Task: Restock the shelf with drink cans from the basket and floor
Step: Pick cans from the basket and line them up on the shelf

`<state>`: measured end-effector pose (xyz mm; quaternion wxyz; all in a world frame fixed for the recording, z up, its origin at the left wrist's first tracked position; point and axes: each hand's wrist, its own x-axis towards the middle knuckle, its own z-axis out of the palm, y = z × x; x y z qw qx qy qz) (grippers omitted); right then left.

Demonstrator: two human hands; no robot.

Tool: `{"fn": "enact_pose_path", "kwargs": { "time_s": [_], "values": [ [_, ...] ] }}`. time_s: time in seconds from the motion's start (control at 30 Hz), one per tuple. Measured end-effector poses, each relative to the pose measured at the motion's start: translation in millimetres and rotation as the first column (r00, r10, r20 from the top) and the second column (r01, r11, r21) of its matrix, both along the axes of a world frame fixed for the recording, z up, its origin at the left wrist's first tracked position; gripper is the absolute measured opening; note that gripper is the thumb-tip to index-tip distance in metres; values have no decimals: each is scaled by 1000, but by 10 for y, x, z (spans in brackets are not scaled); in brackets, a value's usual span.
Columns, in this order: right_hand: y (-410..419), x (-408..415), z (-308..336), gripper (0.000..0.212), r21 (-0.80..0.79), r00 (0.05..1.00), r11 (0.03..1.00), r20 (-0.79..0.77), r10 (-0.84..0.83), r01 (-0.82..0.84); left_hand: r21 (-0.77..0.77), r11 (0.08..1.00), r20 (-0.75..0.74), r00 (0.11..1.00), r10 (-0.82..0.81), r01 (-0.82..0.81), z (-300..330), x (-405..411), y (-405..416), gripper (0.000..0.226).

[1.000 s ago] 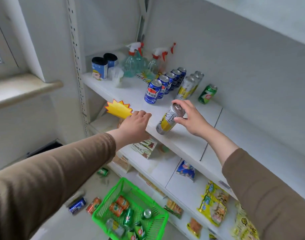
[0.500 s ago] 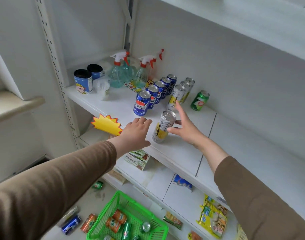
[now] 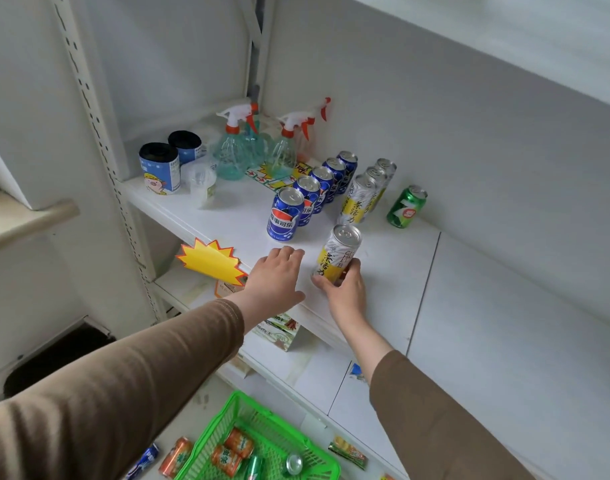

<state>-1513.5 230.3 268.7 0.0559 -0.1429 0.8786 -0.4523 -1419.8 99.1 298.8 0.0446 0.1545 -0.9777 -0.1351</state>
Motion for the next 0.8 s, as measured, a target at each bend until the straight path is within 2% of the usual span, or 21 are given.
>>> {"fn": "enact_pose_path", "kwargs": {
  "time_s": [0.37,0.67,0.8],
  "values": [
    [-298,-777,100,63,-8,997,997,-38,-74,74,-37,999,-95,995,34,-37,-12,-488,53,81],
    [-425,-1067,104,56,-14,997,997,-36,-70,69,-32,999,-112,993,26,-29,-99,-560,35,81],
    [-447,-1142,94,61,26,997,997,-47,-67,68,-28,999,-108,994,32,-35,-104,-515,15,80]
  ]
}}
